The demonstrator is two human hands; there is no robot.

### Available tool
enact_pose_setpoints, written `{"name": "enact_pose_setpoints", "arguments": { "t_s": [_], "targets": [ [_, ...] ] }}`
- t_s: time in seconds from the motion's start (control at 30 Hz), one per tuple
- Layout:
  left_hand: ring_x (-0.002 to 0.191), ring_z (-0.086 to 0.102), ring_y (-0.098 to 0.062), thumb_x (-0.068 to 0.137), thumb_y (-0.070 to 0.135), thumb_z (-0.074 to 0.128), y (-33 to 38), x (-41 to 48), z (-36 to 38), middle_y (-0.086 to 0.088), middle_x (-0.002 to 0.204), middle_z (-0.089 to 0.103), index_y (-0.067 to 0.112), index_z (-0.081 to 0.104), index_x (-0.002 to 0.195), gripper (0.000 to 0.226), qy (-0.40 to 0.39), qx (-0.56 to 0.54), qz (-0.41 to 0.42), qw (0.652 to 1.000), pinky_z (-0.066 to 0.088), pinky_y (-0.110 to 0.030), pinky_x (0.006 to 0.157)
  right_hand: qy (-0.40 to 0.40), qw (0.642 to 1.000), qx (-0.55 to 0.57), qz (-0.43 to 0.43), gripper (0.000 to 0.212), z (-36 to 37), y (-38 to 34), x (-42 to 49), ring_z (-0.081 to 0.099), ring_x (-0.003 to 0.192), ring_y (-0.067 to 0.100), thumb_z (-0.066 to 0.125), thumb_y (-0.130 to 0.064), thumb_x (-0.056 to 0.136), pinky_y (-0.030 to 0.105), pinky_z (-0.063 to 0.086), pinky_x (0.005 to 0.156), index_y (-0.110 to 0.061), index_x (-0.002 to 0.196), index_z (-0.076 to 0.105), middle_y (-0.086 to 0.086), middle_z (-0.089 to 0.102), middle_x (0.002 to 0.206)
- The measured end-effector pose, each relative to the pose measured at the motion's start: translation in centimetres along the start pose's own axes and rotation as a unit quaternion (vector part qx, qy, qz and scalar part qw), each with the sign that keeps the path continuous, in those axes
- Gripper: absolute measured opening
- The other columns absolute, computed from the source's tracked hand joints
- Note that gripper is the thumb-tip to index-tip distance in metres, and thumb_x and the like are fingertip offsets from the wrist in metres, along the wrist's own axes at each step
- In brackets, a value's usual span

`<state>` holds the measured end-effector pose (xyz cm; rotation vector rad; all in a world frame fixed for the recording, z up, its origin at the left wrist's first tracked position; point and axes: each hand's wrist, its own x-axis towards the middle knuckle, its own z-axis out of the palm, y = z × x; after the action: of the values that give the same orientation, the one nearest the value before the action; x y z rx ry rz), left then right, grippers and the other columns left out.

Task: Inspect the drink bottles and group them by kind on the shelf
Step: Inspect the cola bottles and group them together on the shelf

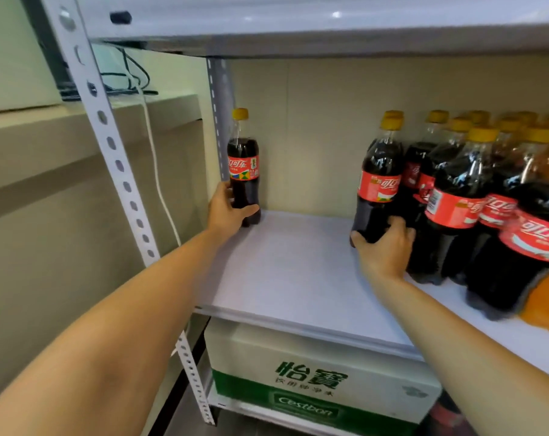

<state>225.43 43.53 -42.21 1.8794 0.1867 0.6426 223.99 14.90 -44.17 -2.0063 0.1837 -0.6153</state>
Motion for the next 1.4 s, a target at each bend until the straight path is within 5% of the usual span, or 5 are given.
{"name": "enact_pose_setpoints", "arguments": {
  "t_s": [0.5, 0.73, 1.03, 1.2, 1.4],
  "targets": [
    [0.132, 0.055, -0.029, 0.087, 0.013, 0.080, -2.1, 2.8, 1.8, -0.010, 0.147, 0.054, 0.011, 0.039, 0.150, 0.076, -0.036, -0.008, -0.030, 0.999, 0.047, -0.045, 0.111, -0.149, 0.976, 0.151, -0.045, 0.057, -0.8, 1.4, -0.2, 0.065, 0.111, 0.025, 0.083, -0.006, 0.082, 0.046, 0.055, 0.097, -0.012, 0.131, 0.056, 0.004, 0.067, 0.118],
    [0.127, 0.056, -0.027, 0.086, 0.013, 0.079, 1.6, -3.6, 2.1, -0.009, 0.135, 0.058, 0.005, 0.049, 0.141, 0.063, 0.108, -0.020, -0.068, 0.992, 0.044, -0.035, 0.107, -0.240, 0.952, 0.184, -0.041, 0.054, -3.2, 0.6, -0.7, 0.066, 0.106, 0.021, 0.082, -0.005, 0.083, 0.024, 0.053, 0.085, -0.017, 0.131, 0.059, -0.001, 0.068, 0.108],
    [0.112, 0.065, -0.010, 0.092, 0.031, 0.073, 13.2, -16.4, 3.4, 0.000, 0.125, 0.065, 0.021, 0.058, 0.133, 0.045, -0.155, -0.144, -0.043, 0.976, 0.056, -0.034, 0.094, -0.328, 0.917, 0.222, -0.038, 0.033, -10.3, 0.8, -7.0, 0.066, 0.087, 0.007, 0.083, -0.019, 0.084, 0.017, 0.052, 0.077, -0.030, 0.112, 0.069, -0.004, 0.076, 0.096],
    [0.093, 0.069, -0.003, 0.079, 0.039, 0.085, 17.3, -22.2, 5.3, 0.005, 0.111, 0.066, 0.026, 0.058, 0.118, 0.049, -0.145, -0.107, -0.018, 0.983, 0.056, -0.019, 0.068, -0.309, 0.932, 0.169, -0.082, 0.049, -15.0, 1.5, -11.1, 0.064, 0.094, 0.011, 0.084, -0.045, 0.075, 0.023, 0.053, 0.080, -0.034, 0.119, 0.065, -0.001, 0.067, 0.111],
    [0.110, 0.070, -0.022, 0.091, 0.028, 0.075, 17.9, -26.2, 5.3, -0.008, 0.122, 0.070, 0.013, 0.061, 0.130, 0.044, -0.200, -0.185, -0.048, 0.961, 0.060, -0.043, 0.088, -0.392, 0.883, 0.259, 0.019, 0.055, -20.0, 2.9, -12.9, 0.070, 0.103, 0.021, 0.081, -0.053, 0.071, 0.039, 0.057, 0.082, -0.037, 0.118, 0.056, 0.003, 0.068, 0.115]
  ]
}}
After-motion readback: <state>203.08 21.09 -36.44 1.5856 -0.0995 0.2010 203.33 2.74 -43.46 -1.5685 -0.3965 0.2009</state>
